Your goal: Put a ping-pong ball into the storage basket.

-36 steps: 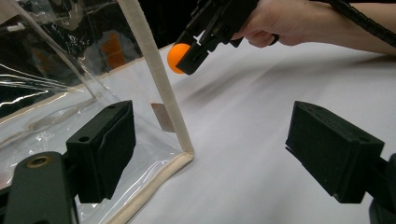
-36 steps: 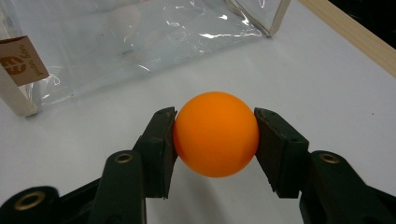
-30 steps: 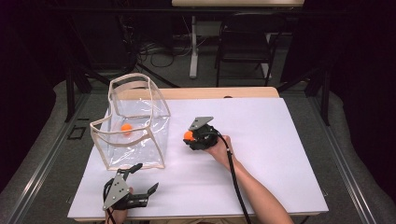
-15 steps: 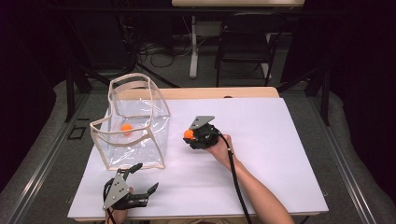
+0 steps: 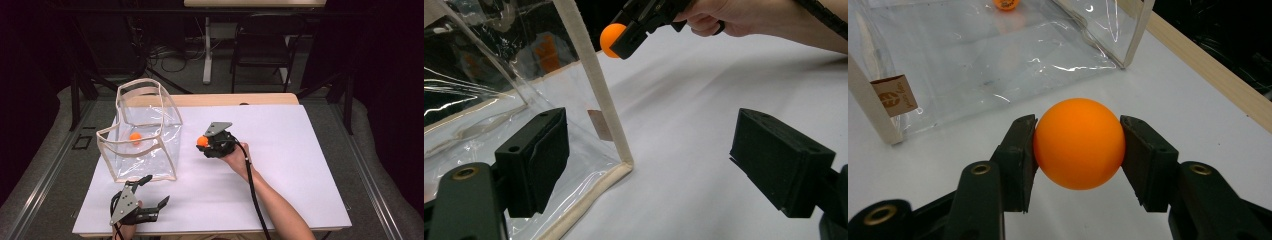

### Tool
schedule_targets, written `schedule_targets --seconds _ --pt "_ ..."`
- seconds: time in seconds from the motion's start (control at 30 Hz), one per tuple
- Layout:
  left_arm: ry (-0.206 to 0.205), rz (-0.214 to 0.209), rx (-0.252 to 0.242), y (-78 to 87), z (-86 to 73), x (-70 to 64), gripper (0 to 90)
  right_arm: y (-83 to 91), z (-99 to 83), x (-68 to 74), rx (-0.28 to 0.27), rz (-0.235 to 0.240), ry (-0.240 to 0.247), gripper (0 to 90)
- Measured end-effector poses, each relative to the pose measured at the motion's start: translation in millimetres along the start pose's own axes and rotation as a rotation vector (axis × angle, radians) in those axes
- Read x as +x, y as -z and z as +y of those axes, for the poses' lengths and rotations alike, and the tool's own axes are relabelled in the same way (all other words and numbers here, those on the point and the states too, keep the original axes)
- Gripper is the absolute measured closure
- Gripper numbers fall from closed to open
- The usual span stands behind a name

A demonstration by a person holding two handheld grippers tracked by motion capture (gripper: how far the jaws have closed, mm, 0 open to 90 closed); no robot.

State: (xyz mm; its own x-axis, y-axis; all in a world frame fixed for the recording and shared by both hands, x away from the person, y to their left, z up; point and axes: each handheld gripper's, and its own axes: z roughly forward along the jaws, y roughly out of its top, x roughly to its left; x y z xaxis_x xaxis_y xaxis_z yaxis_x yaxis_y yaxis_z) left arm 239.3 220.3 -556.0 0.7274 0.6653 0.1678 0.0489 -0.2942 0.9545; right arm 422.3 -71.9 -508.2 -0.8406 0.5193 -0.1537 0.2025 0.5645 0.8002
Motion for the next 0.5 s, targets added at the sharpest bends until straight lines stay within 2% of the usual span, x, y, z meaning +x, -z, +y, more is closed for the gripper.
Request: schedule_targets --seconds 0.5 --pt "0.001 -0.003 -0.001 0.5 0.0 0.7 15.6 3.3 8.2 -5.0 0.0 0.018 -0.014 50.7"
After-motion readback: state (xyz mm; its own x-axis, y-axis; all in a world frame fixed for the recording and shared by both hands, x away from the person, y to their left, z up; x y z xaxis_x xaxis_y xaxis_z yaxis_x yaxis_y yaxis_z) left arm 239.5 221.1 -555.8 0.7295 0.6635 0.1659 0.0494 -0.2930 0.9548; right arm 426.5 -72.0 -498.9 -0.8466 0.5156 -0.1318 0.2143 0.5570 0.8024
